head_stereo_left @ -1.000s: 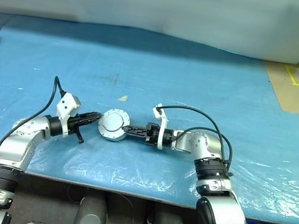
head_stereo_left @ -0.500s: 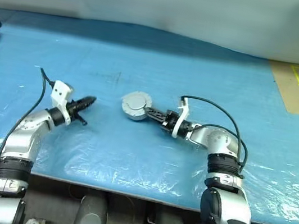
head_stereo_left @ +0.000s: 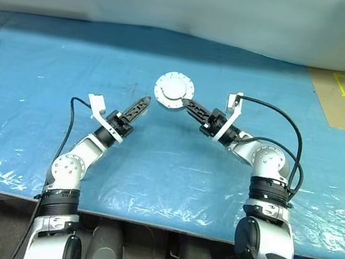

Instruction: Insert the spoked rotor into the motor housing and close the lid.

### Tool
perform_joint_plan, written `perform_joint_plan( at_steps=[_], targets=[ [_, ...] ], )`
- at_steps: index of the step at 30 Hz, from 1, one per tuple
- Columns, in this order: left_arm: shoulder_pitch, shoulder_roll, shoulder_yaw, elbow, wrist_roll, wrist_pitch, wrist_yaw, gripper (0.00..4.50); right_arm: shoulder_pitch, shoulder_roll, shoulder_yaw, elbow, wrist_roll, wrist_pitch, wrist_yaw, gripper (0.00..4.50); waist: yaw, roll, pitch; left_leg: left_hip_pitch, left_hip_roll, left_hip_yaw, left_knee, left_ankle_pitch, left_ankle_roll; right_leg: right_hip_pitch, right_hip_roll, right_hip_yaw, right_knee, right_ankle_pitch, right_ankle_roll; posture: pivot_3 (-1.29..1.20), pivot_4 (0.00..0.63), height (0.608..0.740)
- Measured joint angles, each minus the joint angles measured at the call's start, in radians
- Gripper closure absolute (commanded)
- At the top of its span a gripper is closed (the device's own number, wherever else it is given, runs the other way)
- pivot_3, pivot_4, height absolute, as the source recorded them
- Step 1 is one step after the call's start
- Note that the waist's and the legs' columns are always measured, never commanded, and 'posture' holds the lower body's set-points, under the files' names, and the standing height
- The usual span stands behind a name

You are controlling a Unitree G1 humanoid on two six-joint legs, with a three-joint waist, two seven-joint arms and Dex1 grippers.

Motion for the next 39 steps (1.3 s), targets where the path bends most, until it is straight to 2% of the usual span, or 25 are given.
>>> perform_joint_plan(
  at_steps=[10, 21, 24, 26, 39],
  targets=[
    [-0.019, -0.002, -0.005, 0.0, -0.064, 0.077, 0.028, 0.03, 0.03, 0.009, 0.037, -0.098, 0.061, 0.059, -0.006, 3.2, 0.001, 0.0, 0.0, 0.0, 0.0, 0.0, -0.001, 0.0, 0.0, 0.001, 0.0, 0.0, -0.001, 0.0, 0.001, 0.0, 0.15, 0.74],
    [-0.022, -0.011, -0.081, 0.006, -0.057, 0.102, -0.005, 0.03, 0.06, 0.027, 0.067, -0.137, 0.079, 0.082, -0.041, 3.2, 0.0, 0.0, 0.0, 0.001, -0.001, 0.0, 0.0, 0.0, 0.0, 0.001, 0.0, 0.0, -0.001, 0.001, 0.001, 0.0, 0.15, 0.74],
    [-0.016, -0.005, -0.092, 0.006, -0.054, 0.106, -0.022, 0.64, 0.06, 0.025, 0.068, -0.137, 0.079, 0.082, -0.051, 3.2, 0.001, 0.0, 0.0, 0.001, -0.001, 0.0, 0.0, 0.0, 0.0, 0.001, 0.0, 0.0, -0.001, 0.001, 0.001, 0.0, 0.15, 0.74],
    [-0.015, -0.006, -0.09, 0.006, -0.054, 0.1, -0.032, 1.27, 0.059, 0.028, 0.067, -0.136, 0.087, 0.081, -0.058, 3.2, 0.0, 0.0, 0.0, 0.001, -0.001, 0.0, 0.0, 0.0, 0.0, 0.001, 0.0, 0.0, -0.001, 0.001, 0.002, 0.0, 0.15, 0.74],
    [0.002, -0.035, -0.054, 0.013, -0.056, 0.051, 0.014, 1.28, -0.03, 0.071, 0.046, 0.023, 0.141, 0.077, -0.18, 3.2, 0.0, 0.0, 0.0, 0.001, -0.001, -0.001, 0.001, 0.0, 0.0, 0.002, 0.0, 0.0, 0.0, 0.001, 0.002, 0.0, 0.15, 0.74]
  ],
)
